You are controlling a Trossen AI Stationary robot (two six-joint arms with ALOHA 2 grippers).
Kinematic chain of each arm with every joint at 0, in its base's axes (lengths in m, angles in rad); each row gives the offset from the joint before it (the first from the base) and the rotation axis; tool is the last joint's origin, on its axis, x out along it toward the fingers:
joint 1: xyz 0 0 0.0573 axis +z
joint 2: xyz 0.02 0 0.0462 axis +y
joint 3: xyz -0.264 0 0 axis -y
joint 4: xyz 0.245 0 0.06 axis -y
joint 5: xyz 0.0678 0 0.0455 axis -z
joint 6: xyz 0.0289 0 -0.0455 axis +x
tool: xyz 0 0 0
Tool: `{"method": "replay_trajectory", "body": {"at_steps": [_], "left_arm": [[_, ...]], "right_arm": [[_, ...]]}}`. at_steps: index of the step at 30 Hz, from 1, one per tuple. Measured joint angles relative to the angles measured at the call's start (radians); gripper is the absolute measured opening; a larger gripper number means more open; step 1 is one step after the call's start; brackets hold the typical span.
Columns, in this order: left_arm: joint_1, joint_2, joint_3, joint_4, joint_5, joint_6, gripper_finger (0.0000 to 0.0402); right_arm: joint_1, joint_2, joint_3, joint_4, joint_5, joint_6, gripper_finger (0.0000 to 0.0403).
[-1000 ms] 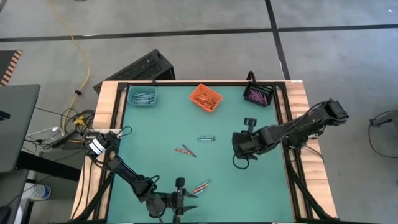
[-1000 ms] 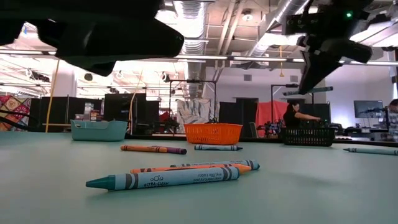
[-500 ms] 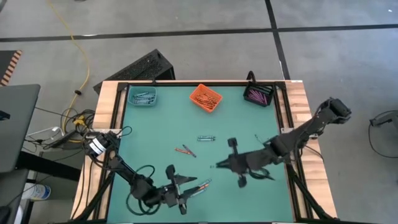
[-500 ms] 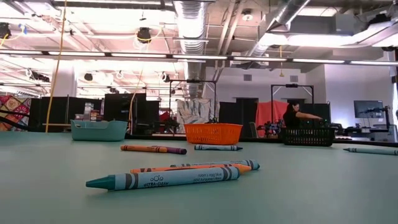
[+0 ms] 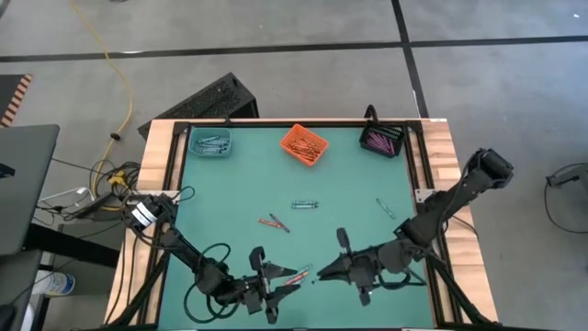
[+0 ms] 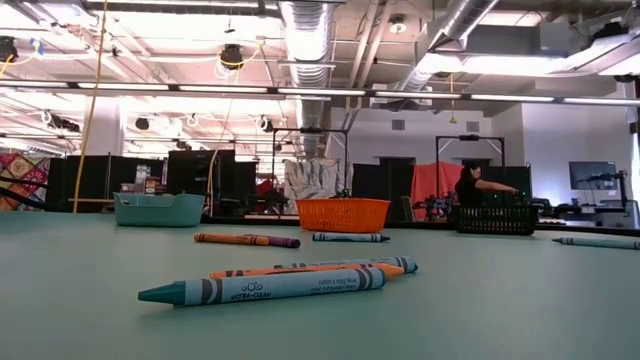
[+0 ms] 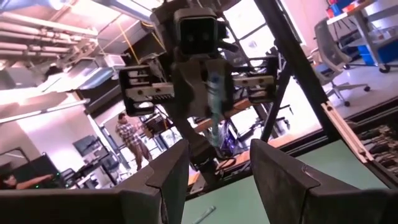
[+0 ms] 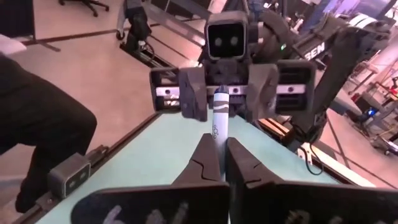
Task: Sort crayons
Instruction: Put the blue crayon into the blue bin
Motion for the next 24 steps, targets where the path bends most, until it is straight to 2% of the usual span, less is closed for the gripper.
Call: {"method": "replay_trajectory", "body": {"at_steps": [6, 15, 24], "left_arm": [[-0.003, 0.000, 0.000, 0.000, 0.005, -0.002, 0.0159], [-0.003, -0.001, 0.000, -0.002, 0.094, -0.020, 0.0159], [0.027, -0.001, 0.012, -0.003, 0.181, -0.081, 0.0159]], "right_arm": [[0.003, 0.034, -0.001, 0.009, 0.005, -0.003, 0.0000], [0.005, 0.044, -0.002, 0.038, 0.003, -0.007, 0.0000], [0.011, 0.043, -0.002, 0.069, -0.047, -0.025, 0.0000]]}}
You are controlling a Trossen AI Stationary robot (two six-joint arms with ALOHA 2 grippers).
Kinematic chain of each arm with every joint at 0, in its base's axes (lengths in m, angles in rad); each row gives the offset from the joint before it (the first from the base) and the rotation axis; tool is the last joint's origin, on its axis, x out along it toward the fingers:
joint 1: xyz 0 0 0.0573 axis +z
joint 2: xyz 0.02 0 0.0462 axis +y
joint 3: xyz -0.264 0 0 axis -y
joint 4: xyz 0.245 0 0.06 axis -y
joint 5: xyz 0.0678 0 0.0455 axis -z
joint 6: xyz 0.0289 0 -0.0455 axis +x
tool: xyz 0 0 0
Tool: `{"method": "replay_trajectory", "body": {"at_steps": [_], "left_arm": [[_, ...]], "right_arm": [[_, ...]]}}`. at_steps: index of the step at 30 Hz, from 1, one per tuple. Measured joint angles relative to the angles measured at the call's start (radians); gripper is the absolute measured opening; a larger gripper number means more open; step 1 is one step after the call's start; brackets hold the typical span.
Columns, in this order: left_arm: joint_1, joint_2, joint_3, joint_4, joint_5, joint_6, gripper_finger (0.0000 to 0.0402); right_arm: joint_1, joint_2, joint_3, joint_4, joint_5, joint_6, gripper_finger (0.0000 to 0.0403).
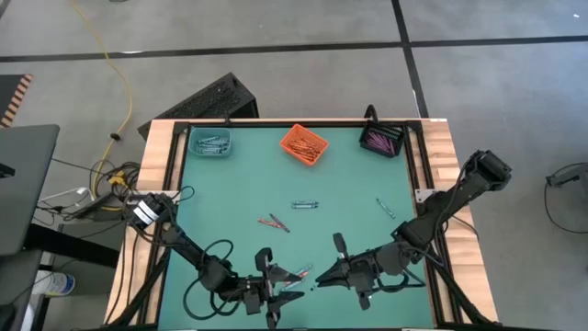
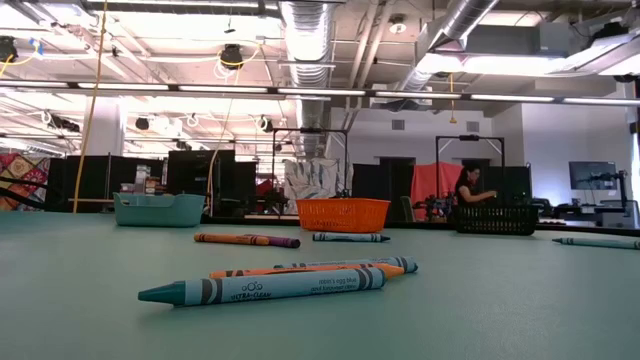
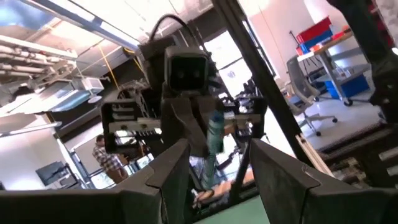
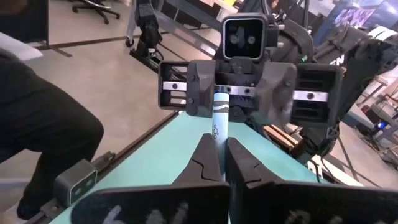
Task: Sort crayons
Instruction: Put the blue crayon into the blue bin
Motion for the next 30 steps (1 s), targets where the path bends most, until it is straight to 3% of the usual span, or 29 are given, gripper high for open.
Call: {"method": "replay_trajectory", "body": {"at_steps": [5, 14, 19, 30], "left_arm": [[0.025, -0.001, 0.052, -0.065, 0.032, -0.004, 0.0159], [0.070, -0.002, 0.187, -0.355, 0.086, -0.084, 0.0156], [0.076, -0.002, 0.208, -0.375, 0.135, -0.095, 0.0144], [0.070, -0.002, 0.211, -0.390, 0.135, -0.076, 0.0095]], "right_arm": [[0.003, 0.000, 0.000, 0.020, -0.008, -0.009, 0.0000], [0.007, 0.000, 0.000, 0.031, -0.007, -0.016, 0.0000], [0.014, 0.000, 0.000, 0.028, -0.008, -0.023, 0.0000], [0.019, 0.000, 0.000, 0.025, -0.005, -0.026, 0.0000]]}}
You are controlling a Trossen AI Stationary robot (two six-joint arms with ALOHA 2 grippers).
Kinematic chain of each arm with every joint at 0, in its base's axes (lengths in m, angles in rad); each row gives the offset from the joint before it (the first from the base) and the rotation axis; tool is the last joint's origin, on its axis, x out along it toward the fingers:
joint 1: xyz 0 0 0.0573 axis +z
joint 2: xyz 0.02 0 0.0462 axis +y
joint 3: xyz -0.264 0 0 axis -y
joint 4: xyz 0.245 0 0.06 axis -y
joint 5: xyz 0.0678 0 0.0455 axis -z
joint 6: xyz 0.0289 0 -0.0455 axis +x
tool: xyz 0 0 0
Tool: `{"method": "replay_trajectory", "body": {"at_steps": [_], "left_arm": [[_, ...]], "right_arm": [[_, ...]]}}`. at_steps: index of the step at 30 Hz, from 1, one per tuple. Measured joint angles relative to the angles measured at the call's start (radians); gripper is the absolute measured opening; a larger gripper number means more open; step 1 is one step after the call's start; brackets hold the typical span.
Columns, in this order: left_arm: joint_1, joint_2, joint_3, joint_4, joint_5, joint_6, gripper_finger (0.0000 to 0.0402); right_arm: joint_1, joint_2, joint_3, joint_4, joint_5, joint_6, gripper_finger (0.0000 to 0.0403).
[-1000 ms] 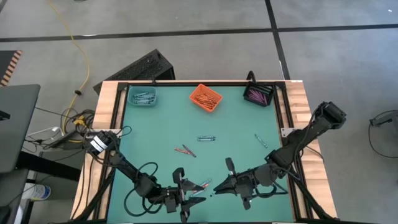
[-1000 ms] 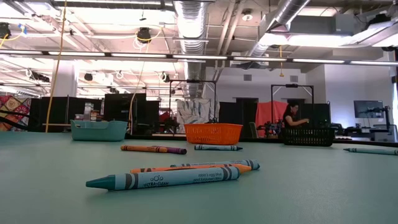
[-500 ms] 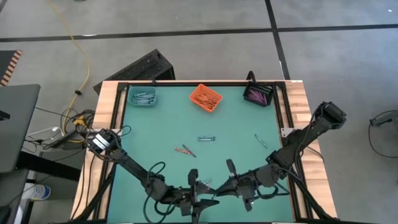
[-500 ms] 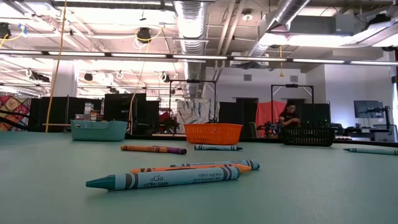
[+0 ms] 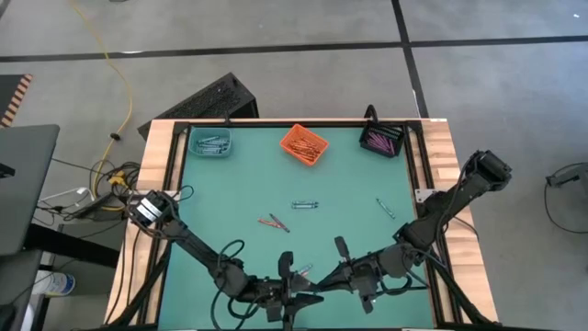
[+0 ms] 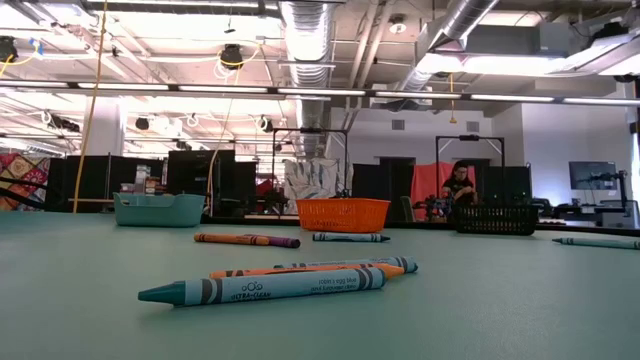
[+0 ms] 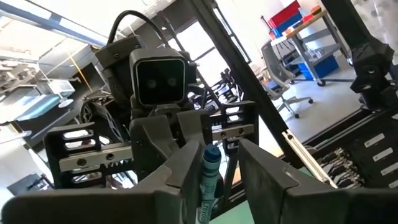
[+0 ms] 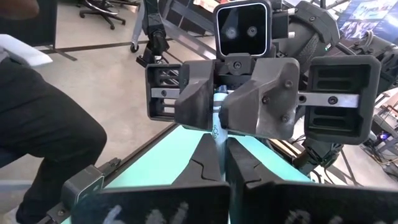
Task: Sort crayons
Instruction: Put the blue crayon into the blue bin
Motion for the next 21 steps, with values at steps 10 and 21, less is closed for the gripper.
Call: {"method": "replay_trajectory", "body": {"at_steps": [10, 21], "left_arm": [[-0.019, 0.000, 0.000, 0.004, -0.035, 0.065, 0.0036], [-0.018, 0.000, 0.000, -0.043, -0.024, 0.064, 0.0005]], "right_arm": [[0.009, 0.000, 0.000, 0.000, 0.003, -0.008, 0.0000], [0.006, 0.000, 0.000, -0.046, 0.003, 0.034, 0.0014]]}}
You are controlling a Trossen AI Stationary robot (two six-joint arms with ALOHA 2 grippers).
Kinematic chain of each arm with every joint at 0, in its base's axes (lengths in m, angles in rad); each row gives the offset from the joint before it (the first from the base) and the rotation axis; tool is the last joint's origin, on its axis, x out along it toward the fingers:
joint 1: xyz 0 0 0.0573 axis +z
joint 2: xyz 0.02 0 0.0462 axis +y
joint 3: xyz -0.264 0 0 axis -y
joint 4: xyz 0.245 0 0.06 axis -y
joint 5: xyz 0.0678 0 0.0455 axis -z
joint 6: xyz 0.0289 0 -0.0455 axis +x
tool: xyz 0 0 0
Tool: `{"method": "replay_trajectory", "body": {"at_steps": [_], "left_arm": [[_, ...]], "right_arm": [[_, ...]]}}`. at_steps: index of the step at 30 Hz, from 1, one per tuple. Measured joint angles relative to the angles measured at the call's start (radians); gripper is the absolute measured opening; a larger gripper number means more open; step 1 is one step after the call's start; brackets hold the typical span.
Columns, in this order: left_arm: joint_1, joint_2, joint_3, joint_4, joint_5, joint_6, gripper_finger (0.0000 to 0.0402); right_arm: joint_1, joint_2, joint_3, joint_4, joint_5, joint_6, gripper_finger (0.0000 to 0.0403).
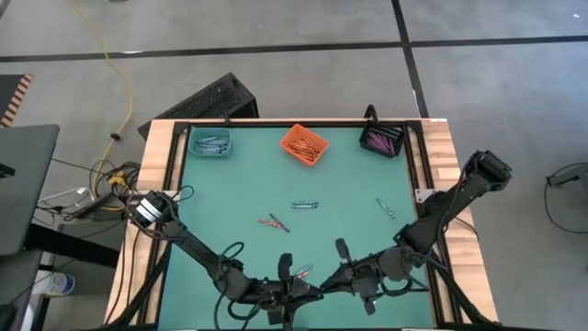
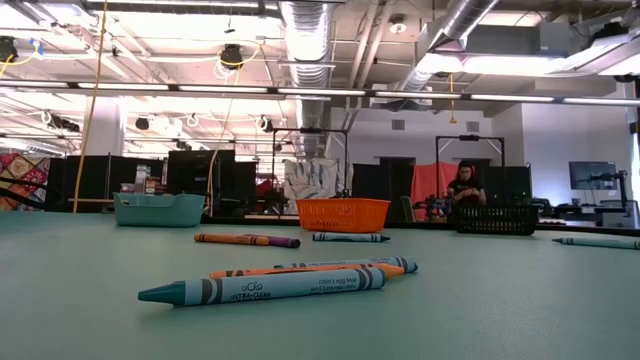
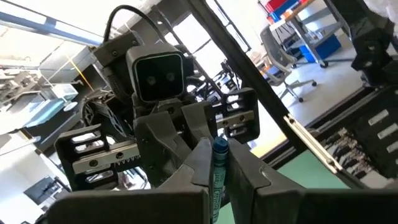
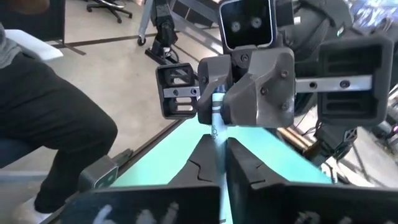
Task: Sort crayons
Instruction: Put the blue crayon into the blue bin
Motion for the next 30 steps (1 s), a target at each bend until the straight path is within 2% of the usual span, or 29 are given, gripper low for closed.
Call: {"method": "replay_trajectory", "body": {"at_steps": [4, 8, 14, 18, 21, 25, 27, 30], "left_arm": [[0.000, -0.022, -0.001, -0.069, -0.015, 0.022, 0.0003], [0.000, -0.096, -0.001, -0.240, -0.038, 0.022, 0.0003], [0.000, -0.254, -0.001, -0.687, -0.206, -0.024, 0.0002], [0.038, -0.395, 0.000, -1.110, -0.313, -0.193, 0.0002], [0.118, -0.505, 0.000, -1.495, -0.296, -0.424, 0.0002], [0.276, -0.627, -0.002, -1.921, -0.236, -0.645, 0.0002], [0.366, -0.671, -0.018, -2.021, -0.210, -0.661, 0.0002], [0.506, -0.753, -0.076, -2.017, -0.112, -0.564, 0.0002]], "right_arm": [[-0.016, 0.000, 0.000, -0.029, 0.020, 0.041, 0.0042], [-0.028, 0.000, 0.000, -0.096, 0.123, 0.048, 0.0090], [-0.054, 0.000, 0.000, -0.333, 0.366, 0.210, 0.0185], [-0.080, 0.000, -0.001, -0.577, 0.377, 0.499, 0.0226], [-0.081, -0.001, -0.038, -0.672, 0.353, 0.695, 0.0231], [-0.039, 0.000, -0.104, -0.661, 0.340, 0.825, 0.0222], [-0.011, 0.000, -0.127, -0.657, 0.337, 0.871, 0.0217], [0.026, 0.000, -0.152, -0.628, 0.340, 0.934, 0.0211]]}}
